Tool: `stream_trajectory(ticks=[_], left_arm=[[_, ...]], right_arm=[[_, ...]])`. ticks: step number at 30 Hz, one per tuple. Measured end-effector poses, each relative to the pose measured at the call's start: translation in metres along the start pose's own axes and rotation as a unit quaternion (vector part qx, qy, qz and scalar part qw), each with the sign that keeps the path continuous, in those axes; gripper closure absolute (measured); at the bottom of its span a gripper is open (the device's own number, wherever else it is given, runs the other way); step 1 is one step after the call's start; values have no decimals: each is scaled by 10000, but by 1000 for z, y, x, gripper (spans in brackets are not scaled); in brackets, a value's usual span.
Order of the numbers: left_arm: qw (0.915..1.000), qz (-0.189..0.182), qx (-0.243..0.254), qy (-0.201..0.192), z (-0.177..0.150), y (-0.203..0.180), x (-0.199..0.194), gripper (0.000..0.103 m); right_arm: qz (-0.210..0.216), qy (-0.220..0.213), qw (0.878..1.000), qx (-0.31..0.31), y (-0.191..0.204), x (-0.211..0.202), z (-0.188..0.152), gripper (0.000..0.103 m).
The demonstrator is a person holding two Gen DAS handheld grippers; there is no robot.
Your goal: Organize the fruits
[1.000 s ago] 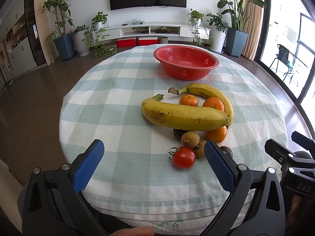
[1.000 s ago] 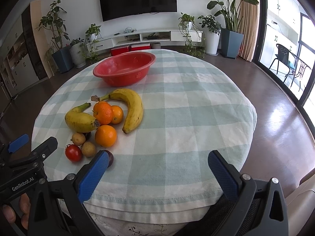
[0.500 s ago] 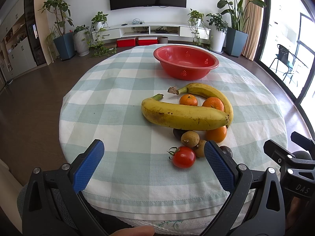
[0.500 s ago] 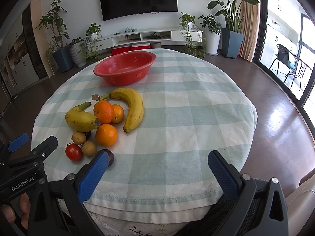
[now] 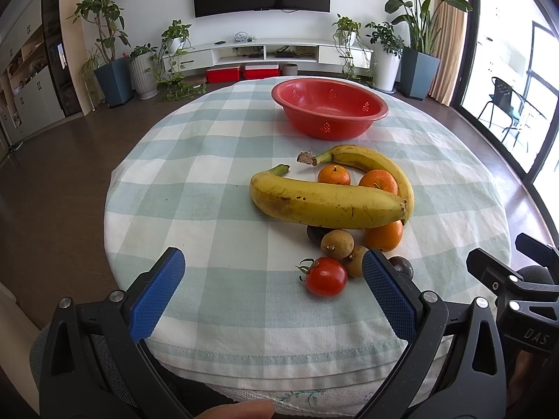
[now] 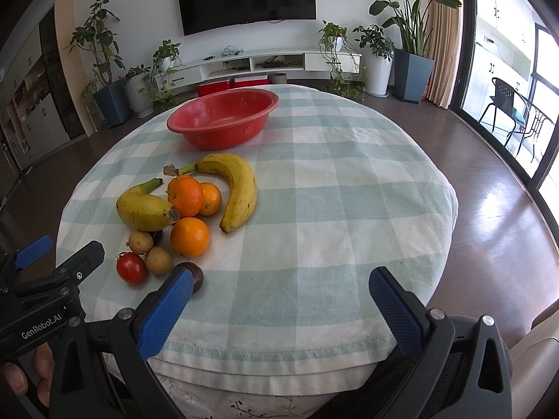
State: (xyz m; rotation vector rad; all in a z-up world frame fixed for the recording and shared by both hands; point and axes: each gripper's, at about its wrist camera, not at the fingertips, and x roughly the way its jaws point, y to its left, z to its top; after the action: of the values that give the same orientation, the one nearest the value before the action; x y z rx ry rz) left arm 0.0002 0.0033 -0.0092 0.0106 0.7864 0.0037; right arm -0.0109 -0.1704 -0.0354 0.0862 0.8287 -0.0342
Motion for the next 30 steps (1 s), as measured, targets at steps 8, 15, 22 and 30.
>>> stream_trajectory(ticks=[8,15,22,30], left_arm=[[10000,1,0,6,0,0,0,0],[10000,7,1,11,-2,1,1,0],[10000,17,-8,28,-10,3,6,0],[9999,14,-12,149,-18,8,13,0]], right_arm=[[2,9,10000,0,1,0,0,0],[-3,11,10000,9,1,1,0,0],[2,21,10000,4,1,1,0,0],[46,38,10000,18,1,2,0,0]])
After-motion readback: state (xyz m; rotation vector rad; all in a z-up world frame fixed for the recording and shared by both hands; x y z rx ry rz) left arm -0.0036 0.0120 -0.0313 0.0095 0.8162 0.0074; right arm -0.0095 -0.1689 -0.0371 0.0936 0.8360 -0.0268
